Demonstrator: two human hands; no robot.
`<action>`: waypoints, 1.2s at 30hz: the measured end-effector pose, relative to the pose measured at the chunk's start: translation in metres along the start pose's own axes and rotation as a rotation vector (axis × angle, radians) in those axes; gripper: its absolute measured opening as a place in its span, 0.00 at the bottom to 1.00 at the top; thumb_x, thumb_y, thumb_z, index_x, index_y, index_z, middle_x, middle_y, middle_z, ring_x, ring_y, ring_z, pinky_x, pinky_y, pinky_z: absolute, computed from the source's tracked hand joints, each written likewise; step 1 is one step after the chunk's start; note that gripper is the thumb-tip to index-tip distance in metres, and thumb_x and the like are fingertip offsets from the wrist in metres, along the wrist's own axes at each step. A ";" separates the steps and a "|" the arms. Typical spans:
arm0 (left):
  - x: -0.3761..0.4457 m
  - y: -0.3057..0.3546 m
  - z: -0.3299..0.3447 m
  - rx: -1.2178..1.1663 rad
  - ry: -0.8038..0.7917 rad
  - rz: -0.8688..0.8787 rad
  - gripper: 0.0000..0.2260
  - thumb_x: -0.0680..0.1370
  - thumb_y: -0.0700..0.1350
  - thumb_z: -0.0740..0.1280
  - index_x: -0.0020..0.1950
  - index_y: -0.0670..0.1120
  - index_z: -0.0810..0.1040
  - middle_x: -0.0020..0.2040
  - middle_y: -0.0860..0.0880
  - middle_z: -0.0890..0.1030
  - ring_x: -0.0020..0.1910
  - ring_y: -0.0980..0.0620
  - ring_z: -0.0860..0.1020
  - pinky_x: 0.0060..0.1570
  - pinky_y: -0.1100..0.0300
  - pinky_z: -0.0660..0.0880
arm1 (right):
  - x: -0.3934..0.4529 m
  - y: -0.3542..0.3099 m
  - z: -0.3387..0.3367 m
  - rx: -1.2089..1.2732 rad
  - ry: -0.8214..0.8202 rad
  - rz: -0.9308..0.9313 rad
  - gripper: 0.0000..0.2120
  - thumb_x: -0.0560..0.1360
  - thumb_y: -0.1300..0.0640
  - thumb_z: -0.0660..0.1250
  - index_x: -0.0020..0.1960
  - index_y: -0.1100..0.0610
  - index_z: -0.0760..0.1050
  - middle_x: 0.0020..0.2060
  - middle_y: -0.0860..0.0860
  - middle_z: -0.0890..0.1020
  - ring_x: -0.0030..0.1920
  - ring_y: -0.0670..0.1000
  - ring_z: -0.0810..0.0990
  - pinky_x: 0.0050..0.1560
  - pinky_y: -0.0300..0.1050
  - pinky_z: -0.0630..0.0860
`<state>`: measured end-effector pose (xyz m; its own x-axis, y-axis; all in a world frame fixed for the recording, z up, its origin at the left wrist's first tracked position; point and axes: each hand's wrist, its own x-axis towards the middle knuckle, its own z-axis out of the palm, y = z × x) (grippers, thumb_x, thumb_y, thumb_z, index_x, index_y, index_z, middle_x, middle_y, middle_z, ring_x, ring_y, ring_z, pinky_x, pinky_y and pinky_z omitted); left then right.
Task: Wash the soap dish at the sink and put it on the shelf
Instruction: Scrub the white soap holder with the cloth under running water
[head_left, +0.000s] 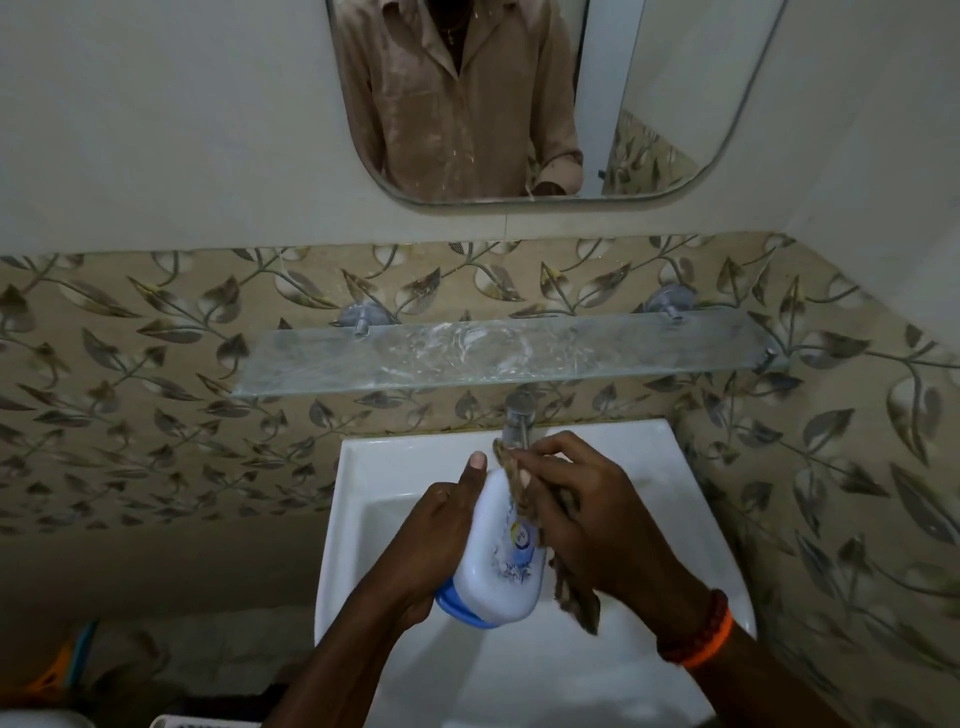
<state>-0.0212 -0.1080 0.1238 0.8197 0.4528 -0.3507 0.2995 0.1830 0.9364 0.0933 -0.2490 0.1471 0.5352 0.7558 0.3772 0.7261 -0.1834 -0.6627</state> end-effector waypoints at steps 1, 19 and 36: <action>0.000 -0.001 0.000 -0.014 0.023 0.007 0.25 0.79 0.68 0.57 0.46 0.54 0.88 0.44 0.46 0.89 0.44 0.50 0.88 0.40 0.63 0.82 | -0.001 0.003 0.001 0.046 0.022 0.041 0.12 0.80 0.60 0.67 0.63 0.54 0.81 0.49 0.48 0.79 0.47 0.45 0.82 0.44 0.42 0.81; 0.000 -0.001 0.009 -0.049 0.207 0.092 0.21 0.77 0.69 0.56 0.37 0.65 0.85 0.35 0.56 0.87 0.32 0.59 0.85 0.27 0.70 0.76 | -0.026 -0.016 0.007 0.285 0.059 0.601 0.34 0.62 0.27 0.72 0.66 0.33 0.69 0.47 0.39 0.83 0.46 0.39 0.84 0.42 0.34 0.81; -0.017 0.013 0.003 -0.019 0.005 0.095 0.12 0.76 0.67 0.56 0.40 0.78 0.78 0.40 0.76 0.81 0.41 0.73 0.81 0.34 0.76 0.76 | -0.028 -0.012 0.016 0.368 -0.148 0.641 0.45 0.53 0.24 0.74 0.67 0.38 0.71 0.55 0.39 0.82 0.53 0.44 0.83 0.52 0.46 0.84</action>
<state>-0.0300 -0.1160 0.1417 0.8417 0.4733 -0.2600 0.2109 0.1551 0.9651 0.0622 -0.2577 0.1342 0.7218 0.6532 -0.2288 0.0868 -0.4135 -0.9064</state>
